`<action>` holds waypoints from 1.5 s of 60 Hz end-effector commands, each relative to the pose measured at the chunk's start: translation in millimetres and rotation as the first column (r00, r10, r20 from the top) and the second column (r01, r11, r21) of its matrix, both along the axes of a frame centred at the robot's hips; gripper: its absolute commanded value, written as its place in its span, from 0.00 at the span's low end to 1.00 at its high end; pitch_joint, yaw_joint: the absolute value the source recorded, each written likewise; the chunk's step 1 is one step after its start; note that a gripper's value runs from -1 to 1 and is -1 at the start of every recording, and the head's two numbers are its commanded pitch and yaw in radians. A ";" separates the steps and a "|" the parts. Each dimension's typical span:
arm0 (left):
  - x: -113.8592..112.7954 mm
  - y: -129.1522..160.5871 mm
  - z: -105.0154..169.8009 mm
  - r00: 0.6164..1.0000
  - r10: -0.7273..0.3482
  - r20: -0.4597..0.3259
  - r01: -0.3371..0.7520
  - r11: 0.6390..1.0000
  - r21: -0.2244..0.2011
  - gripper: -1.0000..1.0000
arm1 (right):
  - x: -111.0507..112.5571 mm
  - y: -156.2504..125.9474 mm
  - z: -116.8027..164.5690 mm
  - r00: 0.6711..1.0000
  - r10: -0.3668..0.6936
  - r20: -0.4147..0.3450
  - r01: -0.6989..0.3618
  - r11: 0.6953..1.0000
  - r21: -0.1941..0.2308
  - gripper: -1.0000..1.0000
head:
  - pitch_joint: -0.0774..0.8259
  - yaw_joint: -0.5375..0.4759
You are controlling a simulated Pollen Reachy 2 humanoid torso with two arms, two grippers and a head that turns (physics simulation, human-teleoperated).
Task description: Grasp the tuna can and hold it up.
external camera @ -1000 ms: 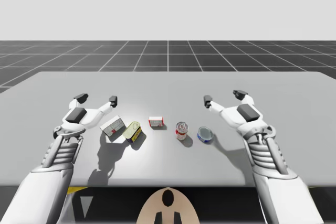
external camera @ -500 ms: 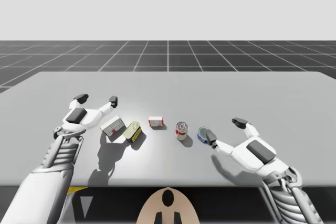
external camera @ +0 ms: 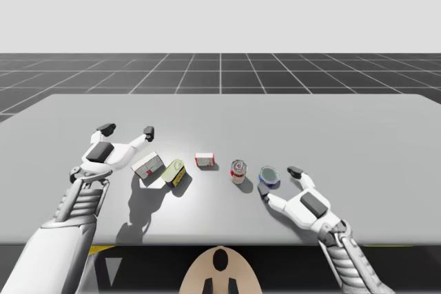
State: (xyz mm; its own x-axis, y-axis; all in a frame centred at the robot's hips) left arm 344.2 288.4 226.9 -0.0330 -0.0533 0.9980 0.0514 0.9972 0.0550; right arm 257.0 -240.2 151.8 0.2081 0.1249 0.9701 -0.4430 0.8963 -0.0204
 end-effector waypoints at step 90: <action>-1.3 -0.5 -0.4 1.000 0.016 0.002 -0.016 1.000 0.006 0.00 | 19.2 15.0 48.8 0.998 0.010 0.064 -0.012 1.000 0.029 1.00 | 0.44 0.28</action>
State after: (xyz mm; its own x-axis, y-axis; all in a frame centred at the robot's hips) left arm 342.8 287.4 226.5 -0.0359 -0.0610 0.9975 0.0380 0.9973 0.0623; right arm 271.2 -228.2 165.2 0.2391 0.1085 0.9649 -0.4556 0.8901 0.0128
